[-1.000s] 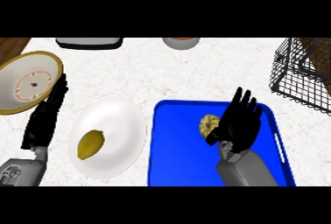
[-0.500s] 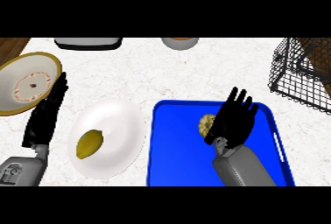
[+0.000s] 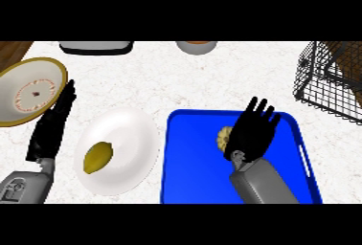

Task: Pick the squash from the tray and place it in the tiered basket

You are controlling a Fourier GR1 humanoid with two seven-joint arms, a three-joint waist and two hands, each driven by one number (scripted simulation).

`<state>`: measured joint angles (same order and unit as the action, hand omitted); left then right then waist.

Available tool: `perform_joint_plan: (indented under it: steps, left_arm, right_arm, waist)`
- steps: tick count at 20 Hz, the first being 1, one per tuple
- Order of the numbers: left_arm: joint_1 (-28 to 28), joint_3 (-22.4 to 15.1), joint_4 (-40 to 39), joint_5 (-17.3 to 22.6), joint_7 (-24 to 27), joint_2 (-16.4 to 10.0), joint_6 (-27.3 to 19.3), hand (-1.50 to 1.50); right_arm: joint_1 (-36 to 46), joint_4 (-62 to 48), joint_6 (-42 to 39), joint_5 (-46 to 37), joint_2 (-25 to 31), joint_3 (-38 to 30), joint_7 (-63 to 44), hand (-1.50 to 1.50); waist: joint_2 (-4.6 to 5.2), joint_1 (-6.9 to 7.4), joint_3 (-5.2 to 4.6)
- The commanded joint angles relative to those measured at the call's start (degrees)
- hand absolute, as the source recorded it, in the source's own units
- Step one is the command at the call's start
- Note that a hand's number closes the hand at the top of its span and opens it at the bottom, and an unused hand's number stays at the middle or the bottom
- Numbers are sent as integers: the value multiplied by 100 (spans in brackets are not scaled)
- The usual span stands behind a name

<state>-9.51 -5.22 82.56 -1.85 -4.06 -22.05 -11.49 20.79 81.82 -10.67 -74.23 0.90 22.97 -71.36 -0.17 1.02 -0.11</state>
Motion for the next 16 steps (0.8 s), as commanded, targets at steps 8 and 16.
perform_joint_plan:
  steps: [8, 16]
  left_arm:
    - [67, -1, 35, -46, 60, 104, -1, 0]
    - [-128, 92, 66, -19, -113, -26, 172, 0]
  right_arm:
    - [-169, -185, -7, 78, -86, -35, -1386, -150]
    - [79, -726, 286, 132, -87, -253, -1387, -150]
  waist:
    - [6, -11, 6]
    - [28, 29, 12]
